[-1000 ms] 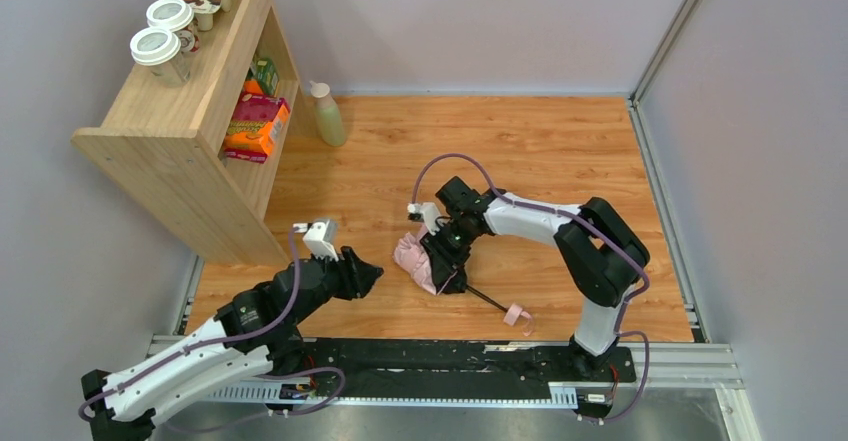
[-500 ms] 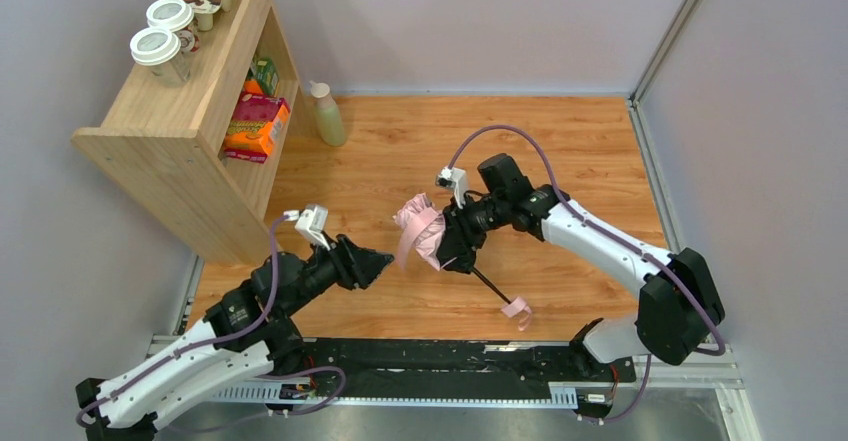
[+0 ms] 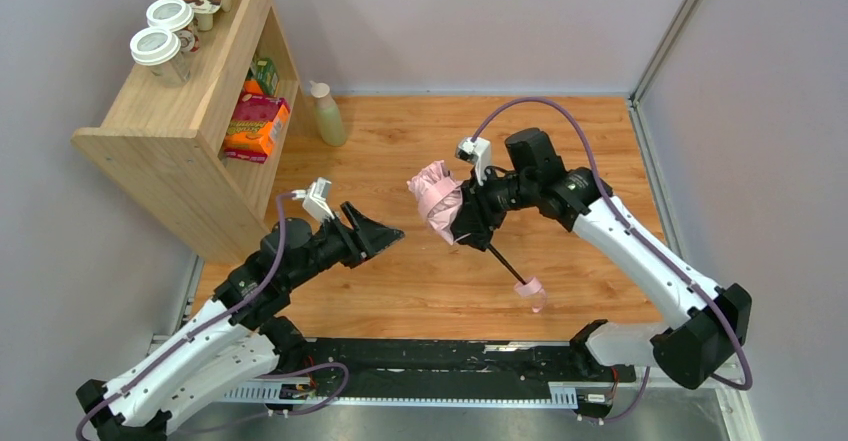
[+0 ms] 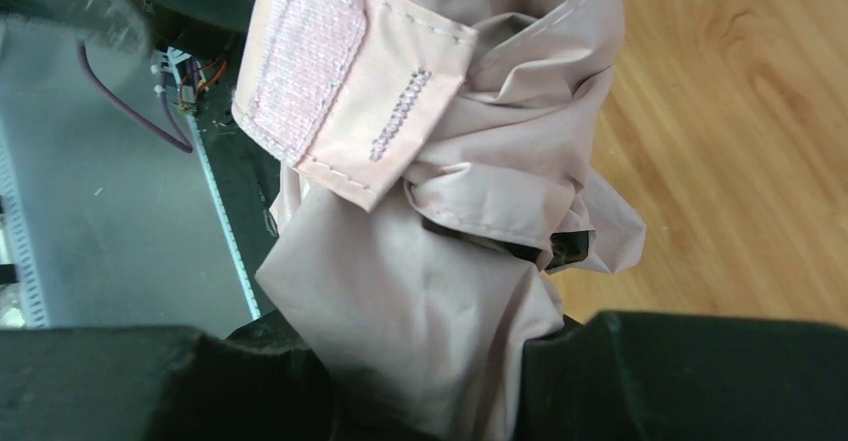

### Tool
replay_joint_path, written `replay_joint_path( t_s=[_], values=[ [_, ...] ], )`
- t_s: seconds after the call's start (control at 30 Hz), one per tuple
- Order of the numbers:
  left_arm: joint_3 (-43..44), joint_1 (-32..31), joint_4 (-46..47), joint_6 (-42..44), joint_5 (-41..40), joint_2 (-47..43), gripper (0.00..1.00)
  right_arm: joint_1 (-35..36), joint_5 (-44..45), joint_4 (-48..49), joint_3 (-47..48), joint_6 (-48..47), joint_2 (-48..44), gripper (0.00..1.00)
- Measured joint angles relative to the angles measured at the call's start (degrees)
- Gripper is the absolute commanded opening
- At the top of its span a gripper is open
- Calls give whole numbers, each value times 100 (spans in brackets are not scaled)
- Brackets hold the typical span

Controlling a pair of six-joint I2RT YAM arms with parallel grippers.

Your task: Put away the umbrella

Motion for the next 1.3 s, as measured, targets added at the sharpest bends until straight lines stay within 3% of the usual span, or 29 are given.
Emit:
replay_joint_path(
  t_s=[0.2,0.5,0.7,1.07,1.13,1.23,1.3],
  values=[
    [-87,380,-278,-2218,-129,-11,70,17,459,-431,236,-446,-448,0],
    [750,678,-1147,-4444,758,1792,72,310,874,-612,232,-986,-1261,0],
    [238,680,-719,-5077,1198,1735,72,658,1117,-590,208,-1266,-1198,0],
    [120,680,-74,-5296,1971,2184,72,1207,1615,-286,42,-1563,-901,0],
    [120,680,26,-5305,2083,2317,67,1329,1720,-232,42,-1609,-809,0],
    [111,680,131,-5348,2179,2435,40,1486,1882,-205,42,-1652,-660,0],
    [42,680,243,-5362,2175,2411,30,1537,1932,-205,42,-1655,-621,0]
  ],
)
